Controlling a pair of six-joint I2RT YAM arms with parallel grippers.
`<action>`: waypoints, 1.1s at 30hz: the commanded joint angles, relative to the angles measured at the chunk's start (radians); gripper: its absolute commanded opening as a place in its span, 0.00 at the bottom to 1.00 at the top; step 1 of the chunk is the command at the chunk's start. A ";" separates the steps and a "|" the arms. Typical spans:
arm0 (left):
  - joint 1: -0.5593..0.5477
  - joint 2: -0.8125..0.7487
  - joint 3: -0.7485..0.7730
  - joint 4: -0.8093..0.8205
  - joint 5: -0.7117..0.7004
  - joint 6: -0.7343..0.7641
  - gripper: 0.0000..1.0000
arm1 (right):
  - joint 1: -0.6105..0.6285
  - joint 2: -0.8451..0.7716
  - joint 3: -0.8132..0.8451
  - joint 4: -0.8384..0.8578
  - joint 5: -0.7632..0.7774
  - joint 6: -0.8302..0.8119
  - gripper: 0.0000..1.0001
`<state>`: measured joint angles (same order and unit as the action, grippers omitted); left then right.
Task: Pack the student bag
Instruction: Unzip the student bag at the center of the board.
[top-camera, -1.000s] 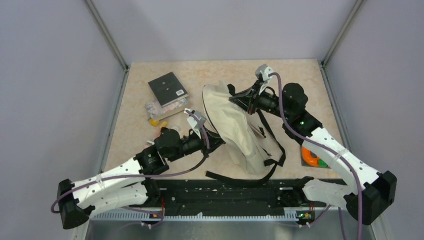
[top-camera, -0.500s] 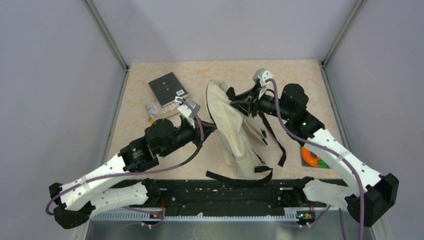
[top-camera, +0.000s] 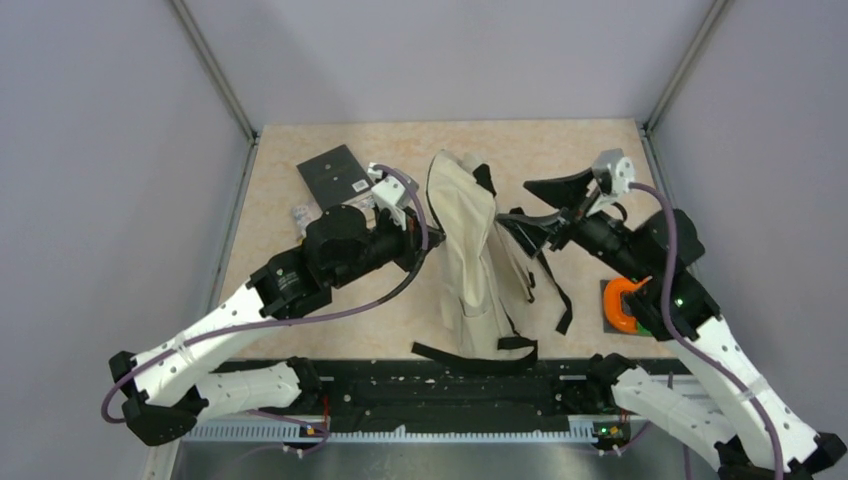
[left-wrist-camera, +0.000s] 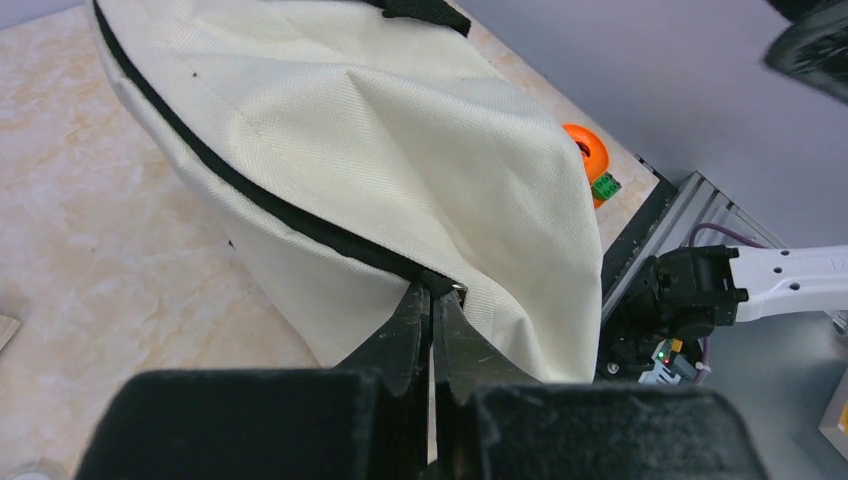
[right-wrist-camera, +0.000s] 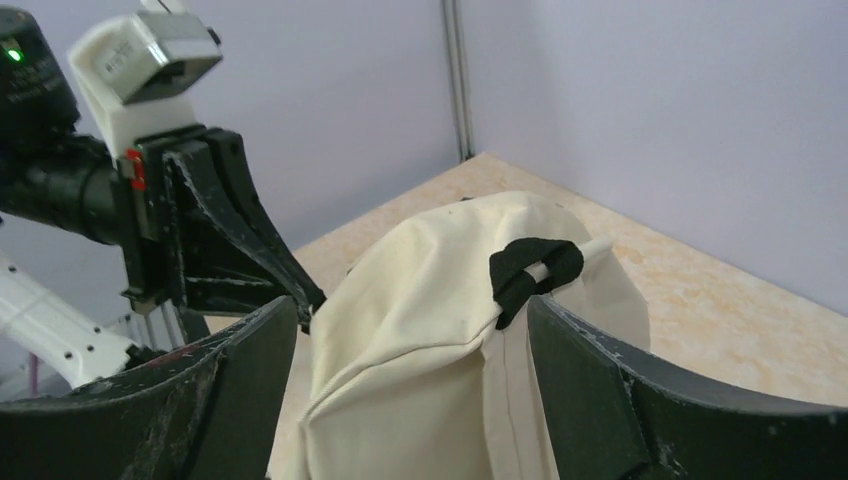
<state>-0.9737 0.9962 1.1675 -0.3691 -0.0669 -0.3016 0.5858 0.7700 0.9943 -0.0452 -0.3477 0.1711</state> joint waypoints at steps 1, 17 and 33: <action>0.010 -0.005 0.064 0.089 0.048 -0.019 0.00 | -0.003 -0.071 0.003 -0.111 0.108 0.113 0.83; 0.026 0.021 0.066 0.120 0.062 -0.035 0.00 | 0.012 -0.088 -0.186 -0.122 -0.180 0.166 0.80; 0.152 0.023 0.014 0.141 0.237 -0.166 0.00 | 0.014 -0.006 -0.163 -0.050 -0.197 0.099 0.00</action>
<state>-0.9070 1.0393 1.1782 -0.3454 0.0727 -0.3695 0.5934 0.7773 0.7918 -0.1123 -0.5201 0.3176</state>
